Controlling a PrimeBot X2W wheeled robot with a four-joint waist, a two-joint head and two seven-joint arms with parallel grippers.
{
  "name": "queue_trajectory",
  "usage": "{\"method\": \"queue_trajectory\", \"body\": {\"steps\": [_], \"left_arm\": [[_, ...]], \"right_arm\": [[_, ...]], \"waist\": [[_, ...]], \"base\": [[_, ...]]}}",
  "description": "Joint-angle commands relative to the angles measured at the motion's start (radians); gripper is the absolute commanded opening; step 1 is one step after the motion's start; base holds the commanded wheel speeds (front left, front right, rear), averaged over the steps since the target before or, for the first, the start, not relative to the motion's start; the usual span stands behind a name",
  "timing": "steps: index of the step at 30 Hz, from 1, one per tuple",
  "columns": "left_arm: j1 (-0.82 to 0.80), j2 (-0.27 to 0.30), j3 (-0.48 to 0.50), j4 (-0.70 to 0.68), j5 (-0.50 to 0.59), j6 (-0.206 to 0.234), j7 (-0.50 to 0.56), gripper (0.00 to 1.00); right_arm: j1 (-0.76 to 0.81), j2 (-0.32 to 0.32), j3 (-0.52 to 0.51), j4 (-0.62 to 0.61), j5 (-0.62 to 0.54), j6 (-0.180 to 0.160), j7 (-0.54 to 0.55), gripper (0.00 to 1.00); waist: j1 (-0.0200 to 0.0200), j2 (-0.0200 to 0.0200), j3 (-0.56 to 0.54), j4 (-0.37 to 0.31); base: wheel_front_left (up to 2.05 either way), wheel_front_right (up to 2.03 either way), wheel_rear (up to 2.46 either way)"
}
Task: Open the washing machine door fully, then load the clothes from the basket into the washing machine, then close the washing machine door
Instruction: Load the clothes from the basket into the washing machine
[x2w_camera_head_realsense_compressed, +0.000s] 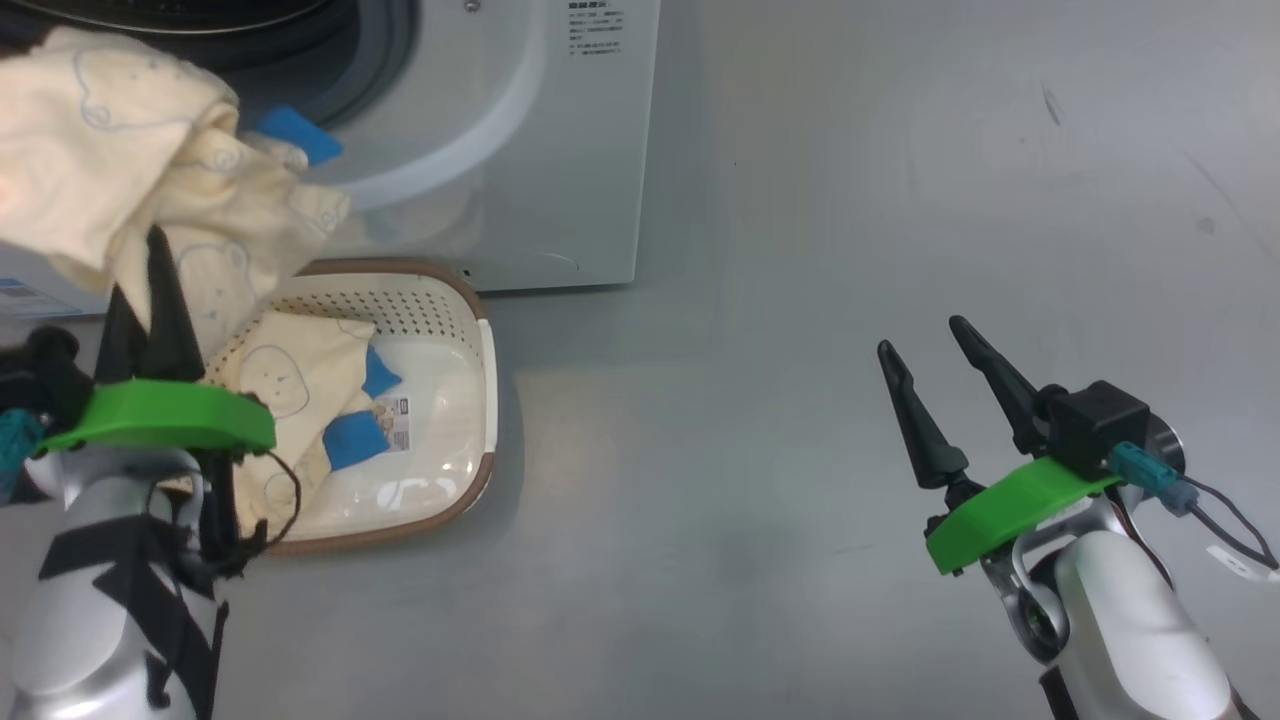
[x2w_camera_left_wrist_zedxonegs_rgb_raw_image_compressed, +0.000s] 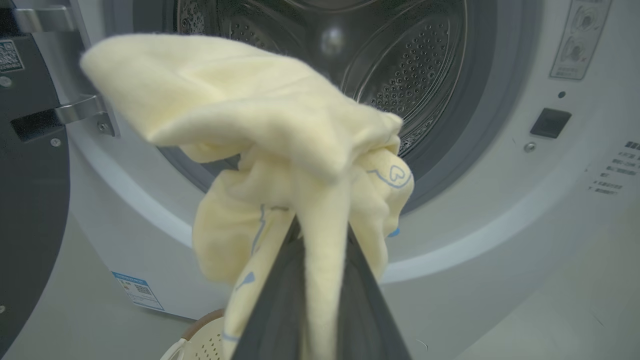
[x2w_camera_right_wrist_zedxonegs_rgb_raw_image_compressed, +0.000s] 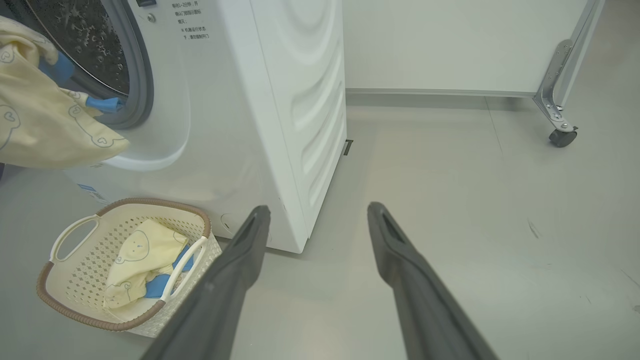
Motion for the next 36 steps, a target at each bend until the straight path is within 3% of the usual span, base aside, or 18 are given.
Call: {"method": "queue_trajectory", "body": {"steps": [1, 16, 28, 36], "left_arm": [[-0.06, 0.036, 0.048, -0.026, 0.01, -0.006, -0.014, 0.0], [-0.422, 0.151, 0.075, 0.095, -0.015, -0.034, -0.008, 0.0], [-0.731, 0.338, 0.036, 0.219, -0.105, -0.042, 0.099, 0.0], [-0.946, 0.439, -0.049, 0.293, -0.122, -0.042, 0.155, 0.0]], "right_arm": [[-0.03, -0.006, 0.023, -0.034, -0.002, -0.003, -0.01, 1.0], [-0.05, -0.006, 0.013, -0.073, 0.007, -0.003, -0.01, 1.0], [-0.079, -0.006, 0.06, -0.111, 0.079, -0.003, -0.01, 1.0], [-0.119, -0.006, 0.095, -0.135, 0.135, -0.003, -0.01, 1.0]], "waist": [[0.0, 0.0, 0.017, -0.013], [0.0, 0.0, 0.188, -0.101], [0.0, 0.0, 0.342, -0.195], [0.0, 0.0, 0.44, -0.247]], "base": [[0.0, 0.0, 0.0], [0.0, 0.0, 0.0], [0.0, 0.0, 0.0], [0.0, 0.0, 0.0]]}}
